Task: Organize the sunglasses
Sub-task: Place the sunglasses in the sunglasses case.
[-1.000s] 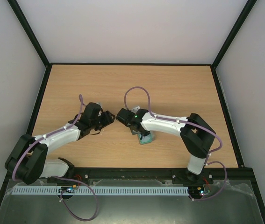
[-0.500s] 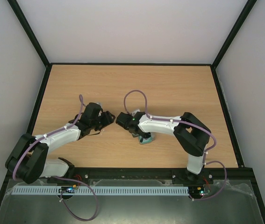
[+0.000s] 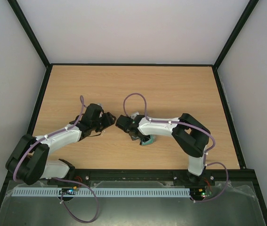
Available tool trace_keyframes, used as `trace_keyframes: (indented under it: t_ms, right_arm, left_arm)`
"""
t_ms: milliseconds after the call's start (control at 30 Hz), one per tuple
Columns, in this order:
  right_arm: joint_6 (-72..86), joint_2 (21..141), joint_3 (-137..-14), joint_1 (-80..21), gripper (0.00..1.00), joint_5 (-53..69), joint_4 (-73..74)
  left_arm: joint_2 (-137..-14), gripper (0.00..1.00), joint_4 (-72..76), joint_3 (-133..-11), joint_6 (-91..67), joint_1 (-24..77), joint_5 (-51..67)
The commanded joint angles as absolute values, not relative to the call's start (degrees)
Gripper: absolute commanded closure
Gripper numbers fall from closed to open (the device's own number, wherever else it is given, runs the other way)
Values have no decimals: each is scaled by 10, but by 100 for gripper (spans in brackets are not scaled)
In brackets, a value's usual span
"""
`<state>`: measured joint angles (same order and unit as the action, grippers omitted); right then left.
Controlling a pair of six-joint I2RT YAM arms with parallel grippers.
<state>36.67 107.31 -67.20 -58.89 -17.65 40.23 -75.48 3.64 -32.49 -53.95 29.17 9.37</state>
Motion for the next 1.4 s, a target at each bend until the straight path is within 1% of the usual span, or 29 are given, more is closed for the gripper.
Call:
trace_keyframes:
  t_ms: [0, 167, 533, 1133, 1367]
  right_arm:
    - [373, 1073, -657, -593, 99, -137, 365]
    - [376, 1073, -647, -593, 99, -113, 346]
    - [380, 1074, -629, -593, 99, -120, 348]
    - [385, 1035, -606, -597, 99, -100, 373]
    - [387, 1044, -599, -598, 99, -99, 363]
  left_arm:
    - [-757, 39, 36, -318, -533, 287, 88]
    - [-757, 39, 37, -317, -533, 287, 87]
    - [-758, 39, 40, -315, -534, 287, 88]
    - [-757, 39, 56, -300, -538, 287, 87]
    - [-758, 39, 60, -296, -538, 287, 88]
